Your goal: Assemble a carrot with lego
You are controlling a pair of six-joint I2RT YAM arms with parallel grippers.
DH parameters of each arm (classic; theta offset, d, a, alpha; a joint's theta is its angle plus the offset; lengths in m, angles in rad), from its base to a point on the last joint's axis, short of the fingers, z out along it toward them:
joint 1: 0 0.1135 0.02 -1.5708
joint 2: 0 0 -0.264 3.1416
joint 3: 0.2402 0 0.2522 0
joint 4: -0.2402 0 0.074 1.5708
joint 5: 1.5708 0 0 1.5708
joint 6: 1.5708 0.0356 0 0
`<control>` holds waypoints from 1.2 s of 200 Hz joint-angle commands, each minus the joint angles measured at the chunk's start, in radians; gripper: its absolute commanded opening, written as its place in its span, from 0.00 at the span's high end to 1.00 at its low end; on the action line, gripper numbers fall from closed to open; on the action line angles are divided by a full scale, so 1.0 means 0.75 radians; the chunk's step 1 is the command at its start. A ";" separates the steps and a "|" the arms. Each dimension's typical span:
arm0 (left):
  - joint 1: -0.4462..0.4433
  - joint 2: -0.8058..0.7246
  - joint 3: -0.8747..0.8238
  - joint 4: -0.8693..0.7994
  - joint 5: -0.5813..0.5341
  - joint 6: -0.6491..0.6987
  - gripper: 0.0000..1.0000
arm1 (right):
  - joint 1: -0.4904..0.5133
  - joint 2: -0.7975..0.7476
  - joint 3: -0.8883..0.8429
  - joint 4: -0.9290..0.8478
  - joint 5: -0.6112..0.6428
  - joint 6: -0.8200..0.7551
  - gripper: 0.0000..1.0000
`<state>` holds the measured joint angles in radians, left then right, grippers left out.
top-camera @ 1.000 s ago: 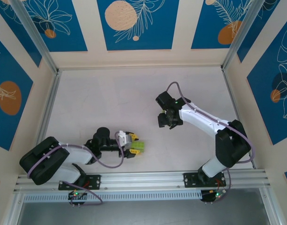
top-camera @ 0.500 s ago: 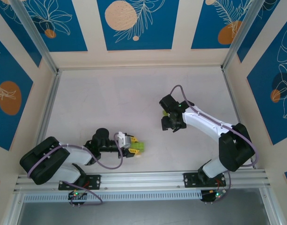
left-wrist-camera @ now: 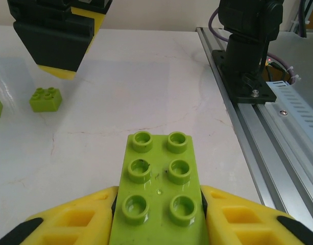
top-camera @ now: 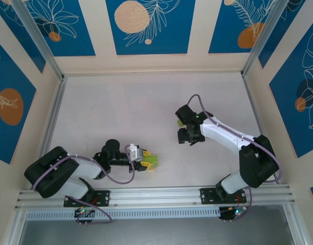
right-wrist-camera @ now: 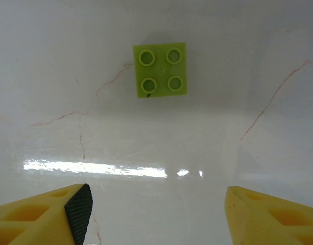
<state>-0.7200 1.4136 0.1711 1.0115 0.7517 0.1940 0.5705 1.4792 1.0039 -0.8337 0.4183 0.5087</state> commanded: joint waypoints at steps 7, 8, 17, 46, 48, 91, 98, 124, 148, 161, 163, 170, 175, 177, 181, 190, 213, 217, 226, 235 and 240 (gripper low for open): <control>0.012 0.011 0.016 0.030 0.049 0.032 0.67 | -0.032 0.029 -0.039 0.072 -0.043 -0.022 0.29; 0.012 0.010 0.015 0.030 0.049 0.032 0.67 | -0.035 0.030 -0.040 0.076 -0.043 -0.024 0.29; 0.011 0.008 0.017 0.025 0.049 0.034 0.69 | -0.055 0.052 -0.053 0.109 -0.053 -0.045 0.29; 0.011 0.011 0.024 0.017 0.053 0.039 0.71 | -0.105 0.091 -0.022 0.160 -0.072 -0.133 0.27; 0.013 0.011 0.024 0.015 0.054 0.039 0.71 | -0.110 0.096 -0.019 0.163 -0.077 -0.135 0.27; 0.011 0.004 0.029 -0.001 0.054 0.042 0.71 | -0.163 0.266 0.039 0.228 -0.164 -0.206 0.28; 0.012 0.006 0.030 -0.005 0.054 0.041 0.71 | -0.164 0.286 0.046 0.240 -0.163 -0.211 0.28; 0.011 0.011 0.036 -0.015 0.055 0.044 0.72 | -0.170 0.330 0.065 0.276 -0.176 -0.225 0.30; 0.012 0.018 0.043 -0.022 0.055 0.047 0.72 | -0.178 0.349 0.098 0.279 -0.186 -0.239 0.30; 0.013 0.020 0.046 -0.025 0.053 0.048 0.72 | -0.183 0.354 0.113 0.275 -0.188 -0.247 0.30; 0.012 0.020 0.046 -0.028 0.053 0.048 0.72 | -0.185 0.353 0.115 0.275 -0.188 -0.247 0.30; 0.013 0.020 0.048 -0.028 0.054 0.047 0.72 | -0.188 0.355 0.120 0.275 -0.188 -0.252 0.30; 0.011 0.019 0.048 -0.031 0.055 0.048 0.72 | -0.191 0.358 0.125 0.275 -0.189 -0.255 0.31; 0.013 0.019 0.049 -0.030 0.054 0.049 0.72 | -0.193 0.359 0.126 0.276 -0.190 -0.255 0.31; 0.013 0.019 0.050 -0.030 0.053 0.050 0.72 | -0.195 0.361 0.128 0.275 -0.193 -0.258 0.31; 0.013 0.019 0.050 -0.033 0.052 0.049 0.73 | -0.201 0.363 0.135 0.273 -0.199 -0.263 0.32; 0.011 0.019 0.054 -0.040 0.051 0.051 0.73 | -0.208 0.379 0.148 0.271 -0.206 -0.266 0.35; 0.011 0.020 0.055 -0.040 0.051 0.052 0.73 | -0.208 0.383 0.148 0.269 -0.206 -0.266 0.36; 0.012 0.022 0.056 -0.043 0.051 0.051 0.73 | -0.208 0.390 0.152 0.269 -0.205 -0.266 0.38; 0.013 0.024 0.057 -0.046 0.051 0.054 0.73 | -0.210 0.394 0.150 0.271 -0.207 -0.266 0.40; 0.012 0.024 0.058 -0.048 0.051 0.053 0.73 | -0.210 0.395 0.151 0.271 -0.209 -0.266 0.42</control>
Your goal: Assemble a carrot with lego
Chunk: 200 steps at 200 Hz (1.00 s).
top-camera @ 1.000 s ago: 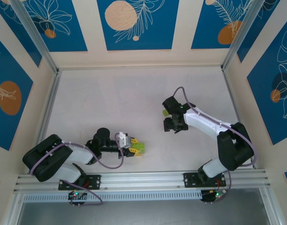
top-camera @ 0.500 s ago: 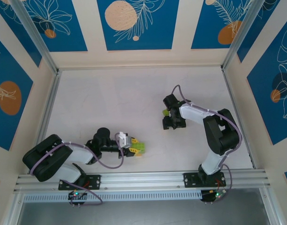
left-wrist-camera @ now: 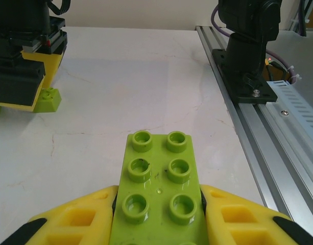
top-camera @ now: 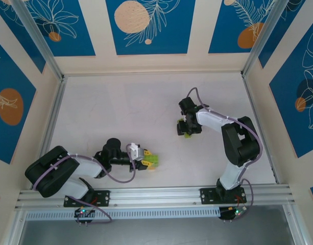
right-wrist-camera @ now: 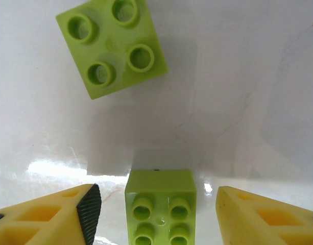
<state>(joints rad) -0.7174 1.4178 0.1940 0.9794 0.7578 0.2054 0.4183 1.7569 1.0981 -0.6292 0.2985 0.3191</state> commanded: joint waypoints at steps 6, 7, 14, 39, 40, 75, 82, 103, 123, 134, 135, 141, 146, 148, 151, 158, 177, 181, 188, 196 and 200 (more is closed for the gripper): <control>0.009 0.019 0.028 -0.005 0.041 0.039 0.73 | -0.008 0.026 0.026 -0.002 -0.052 -0.014 0.44; 0.009 0.020 0.028 -0.005 0.041 0.039 0.73 | -0.008 0.026 0.025 -0.002 -0.053 -0.013 0.44; 0.008 0.020 0.028 -0.008 0.041 0.038 0.73 | -0.008 0.028 0.025 -0.001 -0.059 -0.013 0.45; 0.008 0.022 0.031 -0.010 0.041 0.041 0.73 | -0.007 0.033 0.019 0.000 -0.055 -0.012 0.47; 0.009 0.022 0.030 -0.010 0.041 0.040 0.73 | -0.008 0.033 0.019 0.000 -0.055 -0.011 0.47; 0.007 0.030 0.036 -0.018 0.041 0.042 0.73 | -0.008 0.023 0.007 0.001 -0.048 -0.006 0.53; 0.008 0.032 0.037 -0.017 0.042 0.043 0.73 | -0.009 0.020 0.006 -0.001 -0.048 -0.006 0.53; 0.008 0.031 0.038 -0.017 0.041 0.042 0.74 | -0.010 0.005 0.002 -0.009 -0.046 -0.006 0.53; 0.009 0.028 0.038 -0.020 0.041 0.042 0.74 | -0.013 -0.006 -0.006 -0.013 -0.044 -0.008 0.52; 0.008 0.029 0.038 -0.023 0.039 0.043 0.74 | -0.019 -0.011 -0.010 -0.014 -0.046 -0.006 0.52; 0.008 0.029 0.038 -0.021 0.039 0.042 0.74 | -0.019 -0.011 -0.010 -0.014 -0.047 -0.007 0.52; 0.008 0.030 0.038 -0.021 0.039 0.043 0.74 | -0.021 -0.013 -0.013 -0.014 -0.049 -0.008 0.53; 0.009 0.028 0.038 -0.021 0.039 0.043 0.74 | -0.022 -0.013 -0.014 -0.014 -0.053 -0.007 0.54; 0.008 0.029 0.038 -0.021 0.039 0.042 0.74 | -0.023 -0.012 -0.014 -0.014 -0.053 -0.007 0.55; 0.009 0.029 0.039 -0.022 0.039 0.041 0.74 | -0.025 -0.013 -0.016 -0.014 -0.055 -0.008 0.55; 0.008 0.030 0.040 -0.022 0.039 0.042 0.74 | -0.026 -0.013 -0.016 -0.014 -0.057 -0.007 0.56; 0.009 0.030 0.041 -0.024 0.038 0.041 0.74 | -0.030 -0.018 -0.022 -0.011 -0.060 -0.007 0.58; 0.009 0.030 0.040 -0.024 0.037 0.043 0.74 | -0.030 -0.019 -0.022 -0.010 -0.061 -0.008 0.58; 0.008 0.029 0.040 -0.026 0.036 0.041 0.74 | -0.031 -0.020 -0.022 -0.010 -0.062 -0.007 0.59; 0.008 0.030 0.040 -0.026 0.036 0.042 0.74 | -0.032 -0.022 -0.022 -0.012 -0.063 -0.007 0.60; 0.008 0.031 0.042 -0.027 0.035 0.043 0.74 | -0.031 -0.021 -0.022 -0.012 -0.063 -0.008 0.60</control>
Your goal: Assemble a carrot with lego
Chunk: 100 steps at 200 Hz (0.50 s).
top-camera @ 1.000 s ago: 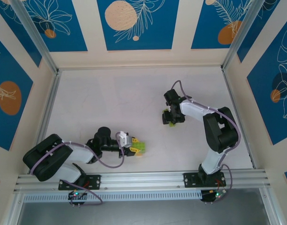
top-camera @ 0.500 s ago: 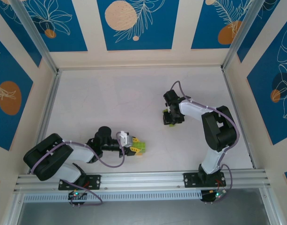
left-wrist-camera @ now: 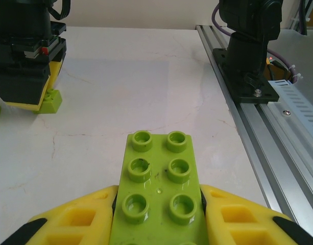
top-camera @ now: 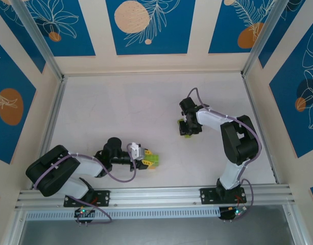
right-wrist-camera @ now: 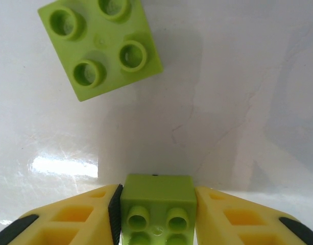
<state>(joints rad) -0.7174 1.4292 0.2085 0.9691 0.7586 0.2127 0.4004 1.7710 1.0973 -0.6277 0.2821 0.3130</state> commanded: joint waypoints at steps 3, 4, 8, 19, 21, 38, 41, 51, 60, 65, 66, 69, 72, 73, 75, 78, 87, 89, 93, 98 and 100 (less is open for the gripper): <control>0.008 0.016 0.023 -0.015 0.034 0.035 0.74 | -0.008 -0.040 -0.021 -0.014 -0.041 0.000 0.60; 0.007 0.017 0.023 -0.015 0.034 0.035 0.74 | -0.008 -0.041 -0.021 -0.014 -0.041 0.001 0.61; 0.008 0.017 0.023 -0.015 0.034 0.035 0.74 | -0.007 -0.042 -0.021 -0.016 -0.044 0.001 0.61; 0.008 0.017 0.025 -0.019 0.033 0.036 0.74 | -0.007 -0.045 -0.020 -0.020 -0.046 0.002 0.63; 0.008 0.017 0.025 -0.020 0.032 0.036 0.74 | -0.008 -0.047 -0.022 -0.021 -0.046 0.002 0.63; 0.009 0.021 0.029 -0.026 0.031 0.038 0.74 | -0.007 -0.069 -0.023 -0.033 -0.055 0.009 0.64; 0.009 0.021 0.029 -0.026 0.030 0.039 0.74 | -0.006 -0.076 -0.023 -0.039 -0.057 0.013 0.63; 0.009 0.020 0.032 -0.030 0.029 0.039 0.74 | -0.002 -0.101 -0.025 -0.059 -0.067 0.025 0.64; 0.009 0.020 0.031 -0.034 0.028 0.039 0.74 | 0.004 -0.124 -0.025 -0.087 -0.071 0.038 0.64; 0.008 0.019 0.031 -0.034 0.028 0.039 0.74 | 0.009 -0.139 -0.024 -0.109 -0.070 0.048 0.65; 0.008 0.019 0.032 -0.034 0.028 0.039 0.74 | 0.012 -0.141 -0.023 -0.113 -0.070 0.050 0.64; 0.008 0.021 0.031 -0.034 0.026 0.040 0.74 | 0.016 -0.148 -0.021 -0.125 -0.068 0.056 0.65; 0.009 0.019 0.032 -0.034 0.026 0.040 0.74 | 0.020 -0.156 -0.020 -0.141 -0.066 0.060 0.65; 0.008 0.019 0.032 -0.035 0.026 0.040 0.74 | 0.023 -0.159 -0.019 -0.147 -0.064 0.063 0.65; 0.008 0.020 0.033 -0.036 0.026 0.040 0.74 | 0.027 -0.164 -0.021 -0.158 -0.061 0.068 0.65; 0.007 0.022 0.033 -0.036 0.026 0.041 0.74 | 0.033 -0.172 -0.016 -0.174 -0.059 0.074 0.65; 0.009 0.024 0.037 -0.040 0.026 0.043 0.74 | 0.058 -0.200 -0.005 -0.232 -0.045 0.101 0.65; 0.008 0.024 0.037 -0.042 0.026 0.043 0.74 | 0.064 -0.208 -0.001 -0.246 -0.043 0.107 0.65; 0.007 0.025 0.037 -0.042 0.026 0.043 0.75 | 0.080 -0.218 0.006 -0.270 -0.041 0.122 0.65; 0.008 0.026 0.039 -0.044 0.025 0.044 0.75 | 0.102 -0.233 0.020 -0.301 -0.037 0.145 0.64; 0.008 0.028 0.039 -0.044 0.025 0.044 0.75 | 0.113 -0.239 0.027 -0.322 -0.033 0.153 0.64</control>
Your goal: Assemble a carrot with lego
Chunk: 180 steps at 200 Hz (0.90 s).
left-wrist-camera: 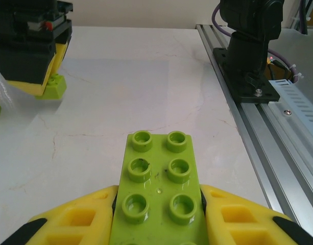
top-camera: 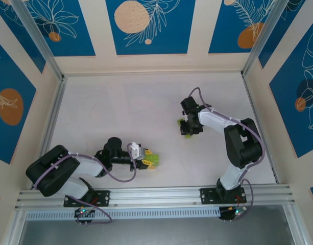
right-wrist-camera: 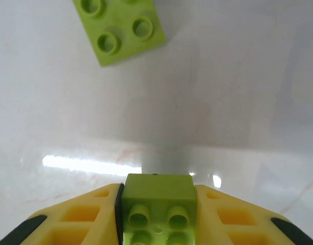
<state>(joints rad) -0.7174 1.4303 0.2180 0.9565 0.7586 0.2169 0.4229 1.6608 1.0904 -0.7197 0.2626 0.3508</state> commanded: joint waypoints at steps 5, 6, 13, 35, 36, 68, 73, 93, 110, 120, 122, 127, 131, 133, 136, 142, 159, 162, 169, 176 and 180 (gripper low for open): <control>0.007 0.026 0.026 -0.029 0.024 0.038 0.75 | 0.111 -0.105 0.052 -0.239 -0.001 0.130 0.64; 0.008 0.026 0.026 -0.029 0.025 0.038 0.75 | 0.117 -0.107 0.056 -0.247 0.000 0.135 0.65; 0.009 0.027 0.028 -0.032 0.025 0.039 0.75 | 0.162 -0.124 0.084 -0.298 0.002 0.172 0.65; 0.009 0.026 0.030 -0.036 0.019 0.042 0.75 | 0.317 -0.146 0.193 -0.454 -0.004 0.303 0.64; 0.009 0.026 0.030 -0.036 0.019 0.042 0.75 | 0.325 -0.146 0.198 -0.460 -0.006 0.310 0.64; 0.008 0.026 0.030 -0.040 0.015 0.041 0.75 | 0.487 -0.150 0.331 -0.562 -0.037 0.498 0.64; 0.007 0.026 0.030 -0.040 0.013 0.041 0.75 | 0.503 -0.153 0.340 -0.569 -0.041 0.526 0.64; 0.008 0.026 0.030 -0.041 0.010 0.042 0.75 | 0.562 -0.165 0.347 -0.548 -0.075 0.633 0.65; 0.006 0.029 0.034 -0.044 0.009 0.044 0.75 | 0.621 -0.156 0.348 -0.523 -0.102 0.712 0.65; 0.006 0.031 0.034 -0.044 0.007 0.043 0.75 | 0.653 -0.141 0.358 -0.527 -0.106 0.753 0.65; 0.006 0.032 0.035 -0.045 0.007 0.044 0.75 | 0.659 -0.138 0.361 -0.528 -0.105 0.763 0.65; 0.006 0.033 0.036 -0.046 0.006 0.044 0.75 | 0.674 -0.132 0.365 -0.531 -0.103 0.783 0.65; 0.007 0.032 0.036 -0.046 0.005 0.044 0.75 | 0.688 -0.124 0.365 -0.530 -0.105 0.800 0.65; 0.007 0.031 0.036 -0.046 0.003 0.044 0.75 | 0.693 -0.122 0.366 -0.530 -0.106 0.806 0.65; 0.006 0.034 0.037 -0.048 0.002 0.045 0.75 | 0.703 -0.119 0.368 -0.528 -0.109 0.817 0.65; 0.006 0.034 0.038 -0.051 -0.001 0.047 0.75 | 0.720 -0.112 0.372 -0.525 -0.111 0.837 0.65; 0.006 0.039 0.039 -0.049 -0.007 0.050 0.76 | 0.756 -0.108 0.392 -0.540 -0.092 0.888 0.65; 0.006 0.040 0.039 -0.048 -0.007 0.050 0.76 | 0.759 -0.109 0.398 -0.544 -0.088 0.892 0.65; 0.006 0.042 0.039 -0.047 -0.007 0.050 0.76 | 0.765 -0.108 0.408 -0.555 -0.081 0.900 0.65; 0.005 0.042 0.039 -0.046 -0.009 0.050 0.76 | 0.769 -0.111 0.418 -0.566 -0.071 0.906 0.65; 0.005 0.042 0.039 -0.047 -0.009 0.052 0.76 | 0.772 -0.110 0.422 -0.573 -0.068 0.905 0.65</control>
<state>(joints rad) -0.7174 1.4433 0.2329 0.9493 0.7578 0.2203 0.9871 1.5719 1.3590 -1.0996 0.2165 0.9562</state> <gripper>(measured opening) 0.352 0.351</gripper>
